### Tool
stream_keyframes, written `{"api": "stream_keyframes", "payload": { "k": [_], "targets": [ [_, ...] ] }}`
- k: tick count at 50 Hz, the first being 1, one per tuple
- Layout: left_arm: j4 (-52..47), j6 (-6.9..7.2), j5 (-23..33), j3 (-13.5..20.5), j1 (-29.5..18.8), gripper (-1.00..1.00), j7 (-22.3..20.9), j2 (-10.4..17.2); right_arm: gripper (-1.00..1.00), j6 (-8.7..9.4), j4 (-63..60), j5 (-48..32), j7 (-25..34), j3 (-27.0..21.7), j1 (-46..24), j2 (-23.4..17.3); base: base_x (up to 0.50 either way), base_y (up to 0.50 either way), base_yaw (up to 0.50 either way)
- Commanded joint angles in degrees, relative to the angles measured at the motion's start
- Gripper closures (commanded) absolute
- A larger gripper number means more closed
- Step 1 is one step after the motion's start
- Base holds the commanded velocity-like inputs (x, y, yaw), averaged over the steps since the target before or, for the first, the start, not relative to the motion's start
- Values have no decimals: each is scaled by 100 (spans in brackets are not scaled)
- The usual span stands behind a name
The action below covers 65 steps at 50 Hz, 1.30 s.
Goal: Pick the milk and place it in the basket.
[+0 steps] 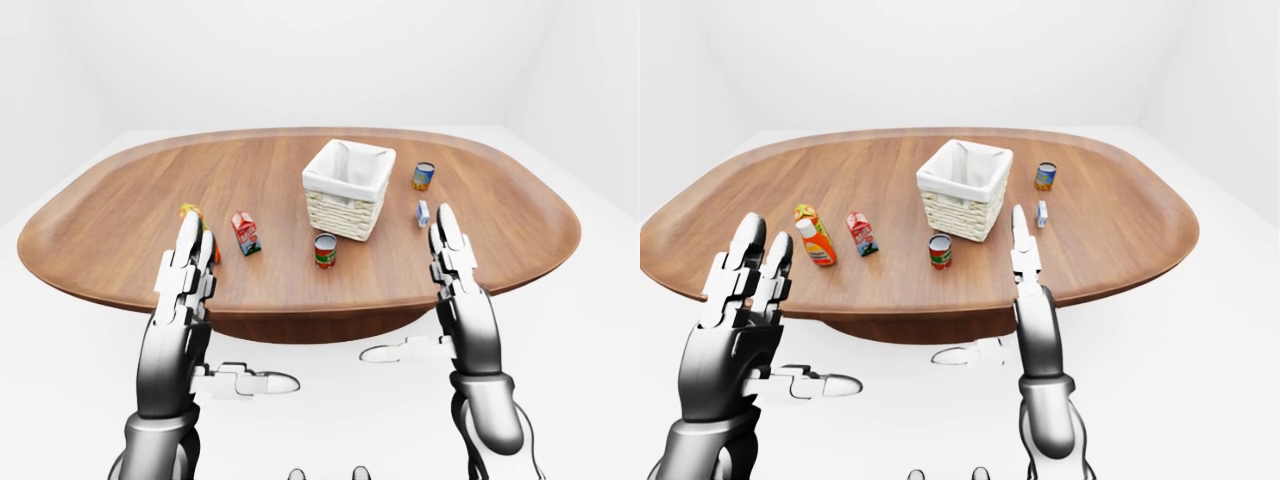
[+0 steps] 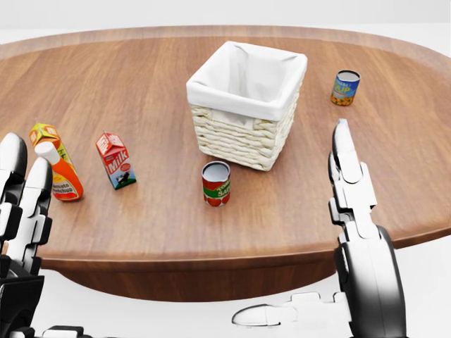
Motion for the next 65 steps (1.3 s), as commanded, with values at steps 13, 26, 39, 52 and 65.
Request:
{"api": "stream_keyframes", "payload": {
  "k": [13, 26, 39, 52, 65],
  "targets": [
    [-138, -39, -48, -75, 169, -100, -55, 5, -100, 0, -189, 43, -49, 94, 101, -41, 33, 0, 0],
    [-31, -250, 164, -149, 193, -100, 9, 34, -100, 0, -254, -34, -75, 165, 138, -76, 29, 0, 0],
    [-38, -269, 130, -204, 209, -100, 42, 52, -100, 0, -296, -47, -79, 195, 175, -92, 26, 0, 0],
    [-29, -273, 127, -207, 199, -100, 63, 61, -100, 0, -302, -9, -68, 188, 165, -92, 26, 0, 0],
    [-66, -248, 77, -247, 258, -100, 41, 81, -100, 0, -320, -49, -77, 240, 204, -105, 26, 0, 0]
  ]
}}
